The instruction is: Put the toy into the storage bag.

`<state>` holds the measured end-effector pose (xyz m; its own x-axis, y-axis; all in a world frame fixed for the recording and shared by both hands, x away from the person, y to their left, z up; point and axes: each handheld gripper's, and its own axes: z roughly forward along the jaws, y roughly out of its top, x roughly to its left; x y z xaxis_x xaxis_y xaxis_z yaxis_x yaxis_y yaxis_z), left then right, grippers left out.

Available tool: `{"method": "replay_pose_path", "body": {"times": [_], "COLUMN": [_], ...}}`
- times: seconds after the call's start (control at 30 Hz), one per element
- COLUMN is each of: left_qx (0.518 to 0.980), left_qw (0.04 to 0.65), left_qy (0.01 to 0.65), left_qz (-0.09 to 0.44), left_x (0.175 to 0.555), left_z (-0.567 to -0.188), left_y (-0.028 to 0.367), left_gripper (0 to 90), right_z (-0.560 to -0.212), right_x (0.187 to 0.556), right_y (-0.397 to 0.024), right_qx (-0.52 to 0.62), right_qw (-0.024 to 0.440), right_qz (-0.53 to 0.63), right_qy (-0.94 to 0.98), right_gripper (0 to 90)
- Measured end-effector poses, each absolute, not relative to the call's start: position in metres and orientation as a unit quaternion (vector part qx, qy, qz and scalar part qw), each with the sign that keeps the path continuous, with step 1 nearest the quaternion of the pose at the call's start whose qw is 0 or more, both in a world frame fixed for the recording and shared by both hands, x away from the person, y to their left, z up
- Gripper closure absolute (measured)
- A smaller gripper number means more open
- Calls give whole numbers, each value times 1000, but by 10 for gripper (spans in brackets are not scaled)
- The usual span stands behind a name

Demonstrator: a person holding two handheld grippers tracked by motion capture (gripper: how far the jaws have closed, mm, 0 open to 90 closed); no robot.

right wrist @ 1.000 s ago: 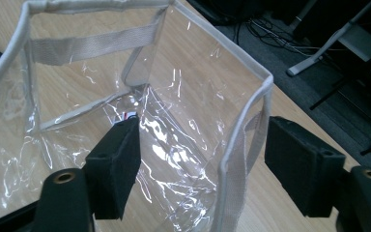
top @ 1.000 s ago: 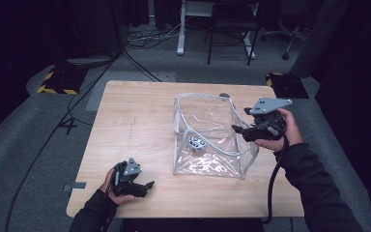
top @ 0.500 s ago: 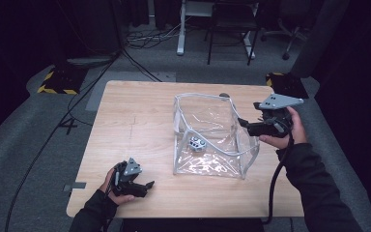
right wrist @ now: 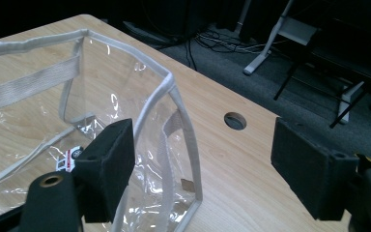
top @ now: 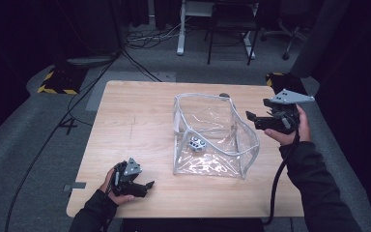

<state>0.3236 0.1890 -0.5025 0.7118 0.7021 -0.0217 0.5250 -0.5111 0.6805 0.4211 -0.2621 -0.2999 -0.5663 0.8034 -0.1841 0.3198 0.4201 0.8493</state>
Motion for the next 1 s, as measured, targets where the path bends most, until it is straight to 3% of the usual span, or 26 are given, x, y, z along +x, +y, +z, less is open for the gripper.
{"method": "replay_pose_path", "body": {"times": [1.0], "left_qx": [860], "left_qw": [342], "left_qy": [356], "left_qz": [131], "left_x": [324], "left_z": [-502], "left_y": [189], "left_gripper": [153], "right_z": [-320], "right_x": [425], "right_y": [-282], "right_qx": [377], "right_qw": [296], "right_qz": [388], "right_qy": [788], "right_gripper": [241]}}
